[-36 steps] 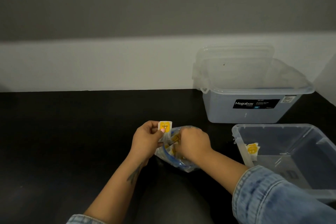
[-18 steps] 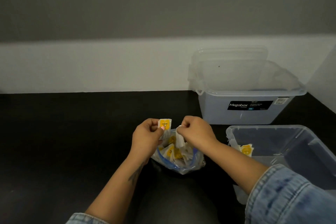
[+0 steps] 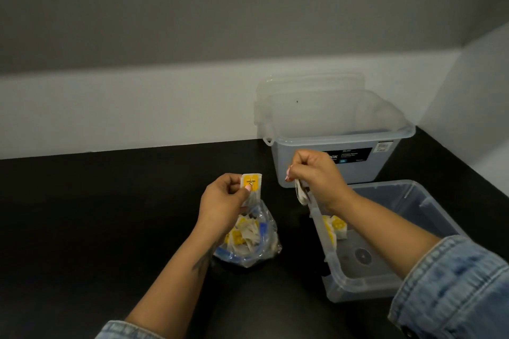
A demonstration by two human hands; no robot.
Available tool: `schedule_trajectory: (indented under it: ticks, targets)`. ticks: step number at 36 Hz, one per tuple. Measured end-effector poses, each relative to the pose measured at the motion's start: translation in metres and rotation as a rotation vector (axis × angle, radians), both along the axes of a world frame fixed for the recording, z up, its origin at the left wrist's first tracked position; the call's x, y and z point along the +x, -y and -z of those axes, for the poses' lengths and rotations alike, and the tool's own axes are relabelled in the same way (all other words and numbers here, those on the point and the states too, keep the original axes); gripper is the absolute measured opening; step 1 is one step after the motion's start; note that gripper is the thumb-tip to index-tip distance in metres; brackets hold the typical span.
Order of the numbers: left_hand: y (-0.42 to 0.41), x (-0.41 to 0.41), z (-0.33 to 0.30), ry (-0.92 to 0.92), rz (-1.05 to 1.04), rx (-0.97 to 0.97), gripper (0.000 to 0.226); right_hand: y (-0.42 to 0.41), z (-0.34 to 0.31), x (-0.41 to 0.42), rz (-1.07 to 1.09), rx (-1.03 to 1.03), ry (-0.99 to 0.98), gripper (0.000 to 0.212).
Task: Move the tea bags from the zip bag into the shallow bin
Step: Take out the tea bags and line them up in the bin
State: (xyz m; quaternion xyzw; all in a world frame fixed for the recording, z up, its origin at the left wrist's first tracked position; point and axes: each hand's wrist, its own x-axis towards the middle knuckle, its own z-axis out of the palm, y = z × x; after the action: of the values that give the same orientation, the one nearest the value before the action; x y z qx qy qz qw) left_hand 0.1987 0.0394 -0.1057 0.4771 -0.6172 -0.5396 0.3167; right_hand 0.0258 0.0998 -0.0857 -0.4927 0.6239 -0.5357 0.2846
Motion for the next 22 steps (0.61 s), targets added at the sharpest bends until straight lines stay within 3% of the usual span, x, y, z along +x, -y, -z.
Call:
schedule_trajectory:
  ticks: [3,9,10,14,18,22]
  targets:
    - [-0.005,-0.009,-0.002,-0.013,0.022,-0.009,0.015,-0.013,-0.004,-0.018,-0.017,-0.007,-0.119,0.038]
    - [-0.014,-0.028,-0.003,-0.059,0.061,0.006,0.014,-0.046,-0.024,-0.053,-0.061,0.030,-0.207,0.014]
    - [-0.016,-0.032,-0.003,-0.065,0.067,0.010,0.014,-0.051,-0.027,-0.061,-0.066,0.061,-0.239,0.006]
    - [-0.024,-0.047,-0.003,-0.090,0.082,0.028,0.014,-0.066,-0.026,-0.090,-0.055,0.235,-0.487,0.029]
    - [-0.031,-0.059,-0.005,-0.113,0.100,0.012,0.015,-0.077,-0.011,-0.108,-0.110,0.459,-0.695,0.028]
    - [-0.036,-0.066,-0.003,-0.116,0.106,0.009,0.014,-0.082,0.011,-0.113,-0.152,0.580,-0.748,0.022]
